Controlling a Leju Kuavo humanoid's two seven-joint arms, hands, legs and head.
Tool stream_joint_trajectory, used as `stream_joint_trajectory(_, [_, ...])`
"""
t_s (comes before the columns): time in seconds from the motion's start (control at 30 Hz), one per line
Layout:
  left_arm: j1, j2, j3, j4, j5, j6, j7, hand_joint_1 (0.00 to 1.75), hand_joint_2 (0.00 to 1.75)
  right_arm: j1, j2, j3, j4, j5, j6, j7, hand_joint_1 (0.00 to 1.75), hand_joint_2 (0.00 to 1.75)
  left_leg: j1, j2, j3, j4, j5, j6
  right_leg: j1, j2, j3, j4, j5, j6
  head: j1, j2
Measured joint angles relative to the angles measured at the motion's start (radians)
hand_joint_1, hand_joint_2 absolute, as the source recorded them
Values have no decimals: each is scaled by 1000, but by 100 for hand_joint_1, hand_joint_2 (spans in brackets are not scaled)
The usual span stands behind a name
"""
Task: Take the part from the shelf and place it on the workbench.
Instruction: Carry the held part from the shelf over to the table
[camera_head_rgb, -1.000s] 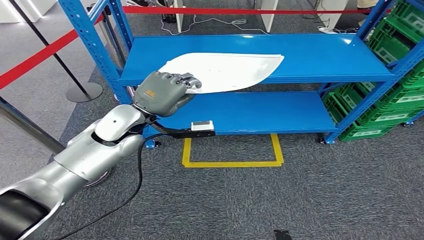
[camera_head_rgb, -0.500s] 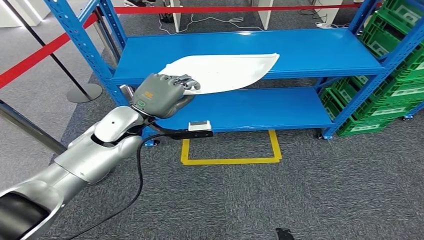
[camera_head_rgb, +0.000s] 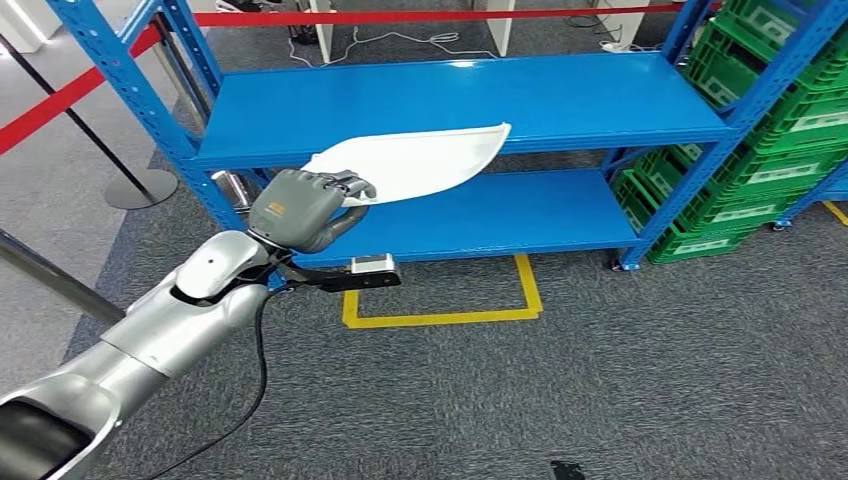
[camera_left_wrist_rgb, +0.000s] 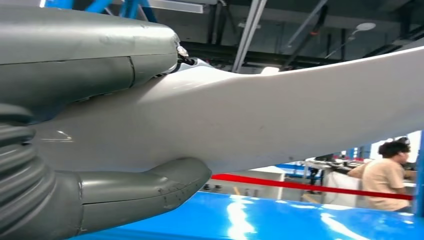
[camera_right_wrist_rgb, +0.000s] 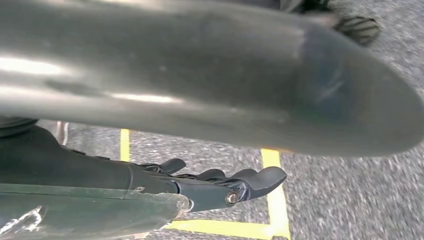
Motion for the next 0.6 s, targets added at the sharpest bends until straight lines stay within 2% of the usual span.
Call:
stream_joint_trajectory(0.03, [-4,3,5,2,4,1,-5,175,175,-2,1,0,0,0,-1,-2,0,0,0,6,-5,12,-4,-9,-1,-6,11,-23,6,-7,0,0])
stream_joint_trajectory(0.07, [-7,6,10,4,6,1,-9,175,175,-3,2,-1,1,0,-1,-3,0,0,-2,11,-7,20,-6,-15,0,-2,7,-19,4,-20,0,0])
stream_joint_trajectory(0.13, [-11,10,16,8,6,5,-13,175,175,-3,2,-2,0,-1,-4,-4,0,0,1,23,-6,22,-6,-24,1,23,-6,-7,8,-48,-5,0])
stream_joint_trajectory(0.2, [-12,13,19,12,2,12,-10,175,175,-1,1,-4,0,-2,-9,-7,0,0,5,4,-18,52,-39,-30,2,43,-15,-3,14,-65,-7,0])
stream_joint_trajectory(0.23, [-13,14,23,14,2,15,-6,175,175,-1,1,-4,0,-3,-12,-9,0,0,5,-16,-37,98,-74,-31,2,52,-20,-3,18,-73,-9,0])
stream_joint_trajectory(0.3, [-12,17,35,17,7,17,-1,175,175,-3,1,-5,0,-7,-17,-15,0,0,1,-47,-93,238,-153,-25,5,73,-29,-3,25,-81,-11,0])
stream_joint_trajectory(0.33, [-9,18,41,19,10,17,1,175,175,-3,1,-6,0,-8,-19,-18,0,0,-2,-54,-116,299,-178,-21,7,86,-34,-3,28,-83,-12,0])
stream_joint_trajectory(0.37, [-5,21,46,20,11,17,1,175,175,-2,0,-6,0,-9,-20,-21,0,0,-5,-58,-124,326,-184,-16,9,100,-37,-3,31,-83,-12,0])
stream_joint_trajectory(0.4, [-1,24,51,21,13,18,0,175,175,0,-1,-6,0,-8,-21,-23,0,0,-7,-62,-112,315,-172,-9,10,115,-40,-3,33,-82,-12,0])
stream_joint_trajectory(0.43, [2,27,56,22,15,20,0,175,175,1,-2,-6,0,-8,-22,-25,0,0,-10,-70,-83,268,-148,-1,11,130,-42,-3,36,-79,-12,0])
stream_joint_trajectory(0.5, [5,33,70,22,20,25,-1,175,175,1,-3,-6,-1,-6,-23,-30,0,0,-11,-112,-7,139,-107,15,11,156,-47,-3,41,-72,-12,0])
stream_joint_trajectory(0.57, [7,37,83,22,21,30,-1,175,175,0,-3,-6,-1,-4,-24,-32,0,0,-12,-139,31,70,-98,16,9,175,-53,-5,47,-60,-11,0])
stream_joint_trajectory(0.6, [8,37,86,22,22,32,-2,175,175,1,-3,-6,-1,-4,-24,-32,0,0,-14,-133,32,64,-99,14,8,185,-56,-10,52,-52,-11,0])
